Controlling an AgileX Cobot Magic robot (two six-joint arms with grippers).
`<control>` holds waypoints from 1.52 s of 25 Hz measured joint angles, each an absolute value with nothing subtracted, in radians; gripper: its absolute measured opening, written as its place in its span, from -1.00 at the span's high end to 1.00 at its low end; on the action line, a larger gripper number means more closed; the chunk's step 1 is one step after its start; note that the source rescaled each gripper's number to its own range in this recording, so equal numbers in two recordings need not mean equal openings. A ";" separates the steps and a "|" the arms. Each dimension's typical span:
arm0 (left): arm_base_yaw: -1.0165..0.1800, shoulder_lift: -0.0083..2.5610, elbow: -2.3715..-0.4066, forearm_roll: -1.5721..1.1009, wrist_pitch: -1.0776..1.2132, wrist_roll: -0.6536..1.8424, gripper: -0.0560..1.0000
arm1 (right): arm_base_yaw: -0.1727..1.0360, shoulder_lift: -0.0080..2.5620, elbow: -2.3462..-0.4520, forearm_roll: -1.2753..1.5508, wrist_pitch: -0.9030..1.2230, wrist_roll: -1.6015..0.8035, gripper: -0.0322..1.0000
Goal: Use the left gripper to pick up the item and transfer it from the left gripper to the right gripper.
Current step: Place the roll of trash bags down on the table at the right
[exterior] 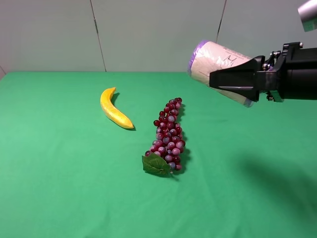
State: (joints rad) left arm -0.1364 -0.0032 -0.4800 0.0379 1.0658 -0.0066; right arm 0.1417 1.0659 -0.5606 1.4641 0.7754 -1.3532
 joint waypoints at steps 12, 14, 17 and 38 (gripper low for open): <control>-0.136 -0.003 -0.480 0.040 1.066 -0.009 -1.00 | 0.142 1.066 -0.561 1.306 0.725 -1.235 0.93; -0.136 -0.003 -0.480 0.041 1.066 -0.010 -1.00 | 0.142 1.066 -0.561 1.271 0.706 -1.207 0.93; -0.135 -0.003 -0.480 0.041 1.066 -0.010 -1.00 | 0.142 1.066 -0.561 1.216 0.669 -1.152 0.93; 0.040 -0.003 -0.480 0.042 1.066 -0.010 -1.00 | 0.142 1.348 -0.561 0.789 0.225 -0.759 0.93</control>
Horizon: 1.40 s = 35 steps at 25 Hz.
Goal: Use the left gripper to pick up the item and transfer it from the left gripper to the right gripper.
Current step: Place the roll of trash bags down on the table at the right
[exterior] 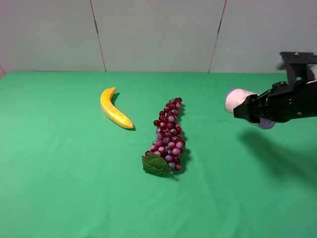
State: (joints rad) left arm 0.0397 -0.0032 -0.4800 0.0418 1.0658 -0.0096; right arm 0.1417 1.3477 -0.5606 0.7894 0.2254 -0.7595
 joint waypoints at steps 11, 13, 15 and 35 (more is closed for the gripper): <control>0.040 -0.003 -0.480 0.042 1.066 -0.010 -1.00 | 0.142 1.530 -0.561 0.786 0.044 -0.759 0.93; 0.040 -0.003 -0.480 0.042 1.066 -0.010 -1.00 | 0.142 1.535 -0.561 0.786 0.041 -0.759 0.93; 0.040 -0.003 -0.480 0.043 1.066 -0.010 -1.00 | 0.142 1.536 -0.561 0.786 0.040 -0.759 0.93; 0.040 -0.003 -0.480 0.043 1.066 -0.010 -1.00 | 0.142 1.536 -0.562 0.787 0.089 -0.759 0.30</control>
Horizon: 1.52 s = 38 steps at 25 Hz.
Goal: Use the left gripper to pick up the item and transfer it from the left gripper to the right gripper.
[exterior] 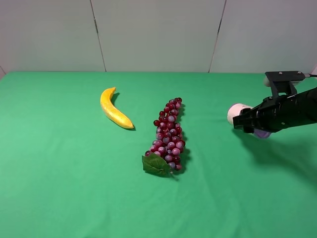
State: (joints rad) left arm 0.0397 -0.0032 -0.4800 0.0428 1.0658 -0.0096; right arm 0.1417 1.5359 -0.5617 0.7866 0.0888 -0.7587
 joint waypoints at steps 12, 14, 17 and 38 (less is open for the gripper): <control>0.040 -0.003 -0.480 0.043 1.066 -0.010 -1.00 | 0.142 1.536 -0.562 0.787 0.078 -0.759 -1.00; 0.040 -0.003 -0.480 0.043 1.066 -0.010 -1.00 | 0.142 1.536 -0.562 0.787 0.078 -0.759 -1.00; 0.040 -0.003 -0.480 0.043 1.066 -0.010 -1.00 | 0.142 1.536 -0.562 0.787 0.077 -0.759 -1.00; 0.040 -0.003 -0.480 0.042 1.066 -0.010 -1.00 | 0.142 1.034 -0.562 0.648 0.330 -0.593 -1.00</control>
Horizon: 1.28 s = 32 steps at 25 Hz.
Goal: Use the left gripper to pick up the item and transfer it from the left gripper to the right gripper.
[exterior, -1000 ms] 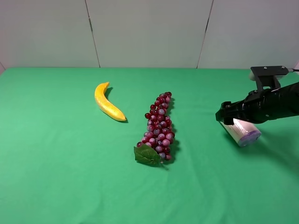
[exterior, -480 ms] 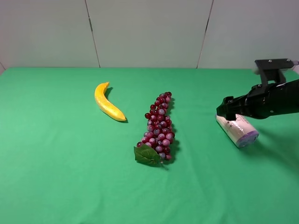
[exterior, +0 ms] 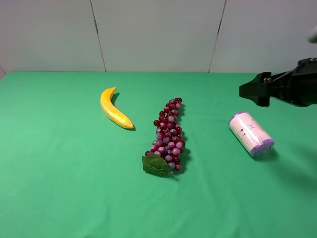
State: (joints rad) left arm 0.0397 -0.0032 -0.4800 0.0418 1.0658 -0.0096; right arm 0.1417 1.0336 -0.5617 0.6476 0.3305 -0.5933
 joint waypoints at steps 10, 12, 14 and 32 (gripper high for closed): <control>0.040 -0.003 -0.480 0.042 1.066 -0.010 -1.00 | 0.142 0.721 -0.608 0.290 0.638 -0.239 -1.00; 0.040 -0.003 -0.480 0.042 1.066 -0.010 -1.00 | 0.142 0.676 -0.649 0.227 0.721 -0.185 -1.00; 0.040 -0.003 -0.480 0.042 1.066 -0.010 -1.00 | 0.142 0.643 -0.695 0.175 0.791 -0.148 -1.00; 0.040 -0.003 -0.480 0.043 1.066 -0.010 -1.00 | 0.142 0.320 -0.630 -0.029 1.119 0.133 -1.00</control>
State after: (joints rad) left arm 0.0397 -0.0032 -0.4800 0.0427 1.0658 -0.0096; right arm 0.1417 0.3198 -0.6302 -0.0287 1.1190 0.1332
